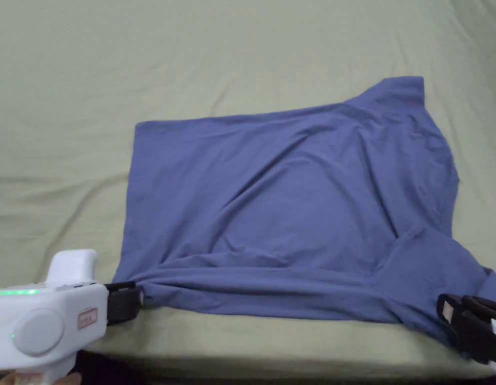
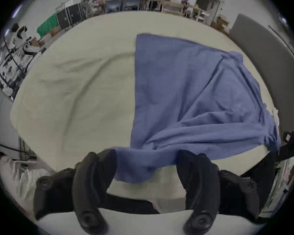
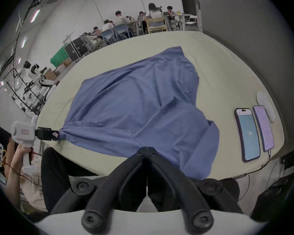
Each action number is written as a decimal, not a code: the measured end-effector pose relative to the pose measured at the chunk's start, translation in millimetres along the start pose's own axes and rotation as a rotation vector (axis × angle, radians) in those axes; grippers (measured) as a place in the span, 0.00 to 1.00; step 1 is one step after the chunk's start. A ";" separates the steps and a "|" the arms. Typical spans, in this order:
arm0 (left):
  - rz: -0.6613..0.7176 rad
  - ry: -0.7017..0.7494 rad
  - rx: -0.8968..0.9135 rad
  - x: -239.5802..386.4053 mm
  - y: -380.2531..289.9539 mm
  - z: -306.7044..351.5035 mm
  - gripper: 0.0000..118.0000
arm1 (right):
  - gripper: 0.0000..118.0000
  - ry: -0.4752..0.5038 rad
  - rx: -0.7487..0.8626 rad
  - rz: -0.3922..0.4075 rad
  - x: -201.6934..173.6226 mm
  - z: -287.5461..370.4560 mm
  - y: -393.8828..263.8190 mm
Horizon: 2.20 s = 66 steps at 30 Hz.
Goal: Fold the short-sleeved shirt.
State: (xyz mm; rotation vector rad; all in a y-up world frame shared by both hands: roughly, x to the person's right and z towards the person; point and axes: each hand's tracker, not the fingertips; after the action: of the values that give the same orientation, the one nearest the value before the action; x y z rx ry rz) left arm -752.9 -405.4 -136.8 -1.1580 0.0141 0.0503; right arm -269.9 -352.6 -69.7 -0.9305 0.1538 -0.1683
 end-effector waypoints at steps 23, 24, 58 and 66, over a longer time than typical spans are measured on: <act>-0.104 0.027 0.012 46.5 21.6 22.8 0.06 | 0.11 -0.117 -0.311 -0.120 60.6 -85.4 9.3; -0.101 0.026 0.004 45.6 25.1 19.5 0.06 | 0.11 -0.110 -0.311 -0.121 63.5 -96.9 9.1; -0.109 0.138 -0.042 44.8 165.5 -89.3 0.63 | 0.91 -0.082 -0.205 -0.016 54.2 -203.4 155.9; -0.177 0.101 0.126 49.8 115.2 -3.7 0.64 | 0.82 -0.082 -0.117 0.025 30.1 -129.0 129.6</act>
State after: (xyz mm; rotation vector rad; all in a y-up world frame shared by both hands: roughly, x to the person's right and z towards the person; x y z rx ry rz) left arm -708.5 -361.1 -245.6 -1.0309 0.0040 -0.1633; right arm -256.7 -383.9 -251.9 -1.0497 0.1001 -0.0980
